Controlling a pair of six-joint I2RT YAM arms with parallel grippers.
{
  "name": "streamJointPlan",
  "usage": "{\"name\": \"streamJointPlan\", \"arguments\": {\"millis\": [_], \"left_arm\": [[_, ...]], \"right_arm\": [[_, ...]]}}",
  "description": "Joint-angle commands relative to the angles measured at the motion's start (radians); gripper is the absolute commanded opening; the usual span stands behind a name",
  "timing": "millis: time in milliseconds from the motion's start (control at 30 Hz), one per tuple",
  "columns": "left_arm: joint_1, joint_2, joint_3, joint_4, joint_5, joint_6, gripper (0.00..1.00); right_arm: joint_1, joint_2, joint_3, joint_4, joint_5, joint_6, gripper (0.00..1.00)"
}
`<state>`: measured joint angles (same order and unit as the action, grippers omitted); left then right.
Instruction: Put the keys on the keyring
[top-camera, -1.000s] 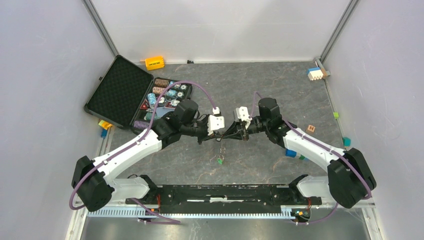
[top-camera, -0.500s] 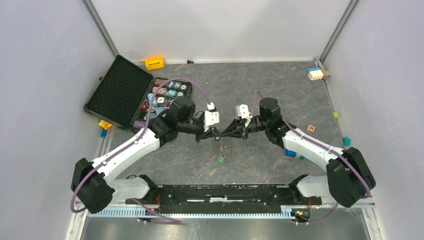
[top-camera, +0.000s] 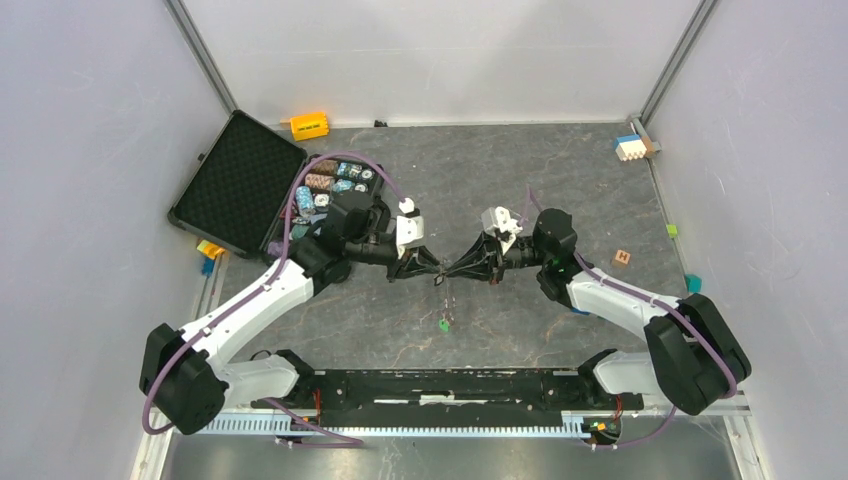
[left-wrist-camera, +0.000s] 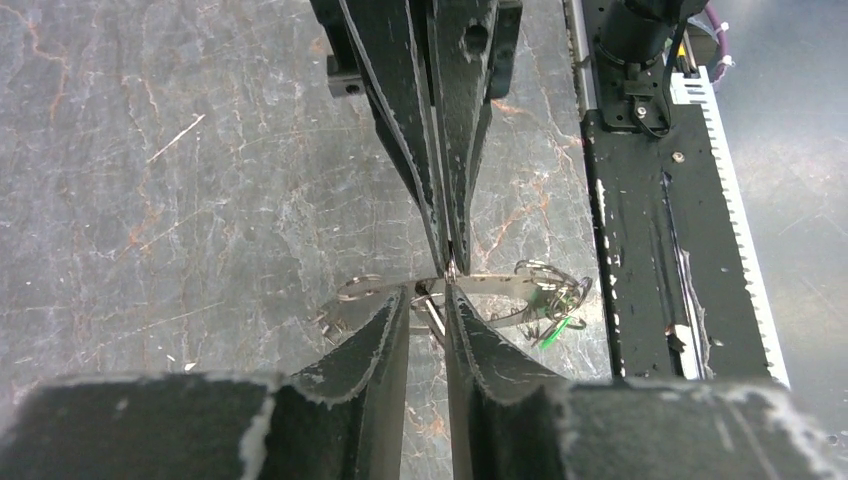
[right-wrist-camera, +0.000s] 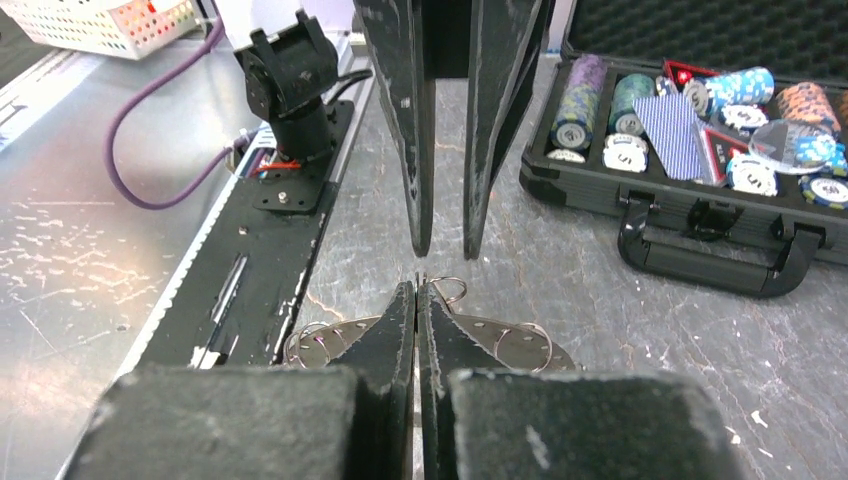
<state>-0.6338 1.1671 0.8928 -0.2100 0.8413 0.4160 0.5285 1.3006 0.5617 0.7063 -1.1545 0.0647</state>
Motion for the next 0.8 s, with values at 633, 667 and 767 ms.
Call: {"name": "streamJointPlan", "arguments": {"millis": [633, 667, 767], "left_arm": [[0.006, -0.007, -0.061, 0.060, 0.091, 0.131, 0.21], [0.005, -0.011, -0.063, 0.052, 0.072, 0.147, 0.21], [0.005, -0.024, -0.069, 0.022, 0.030, 0.197, 0.20]], "right_arm": [[-0.011, -0.025, 0.028, 0.080, -0.004, 0.040, 0.00], [-0.012, -0.028, 0.033, 0.059, -0.003, 0.026, 0.00], [-0.012, -0.032, 0.043, 0.033, -0.004, 0.011, 0.00]]}}
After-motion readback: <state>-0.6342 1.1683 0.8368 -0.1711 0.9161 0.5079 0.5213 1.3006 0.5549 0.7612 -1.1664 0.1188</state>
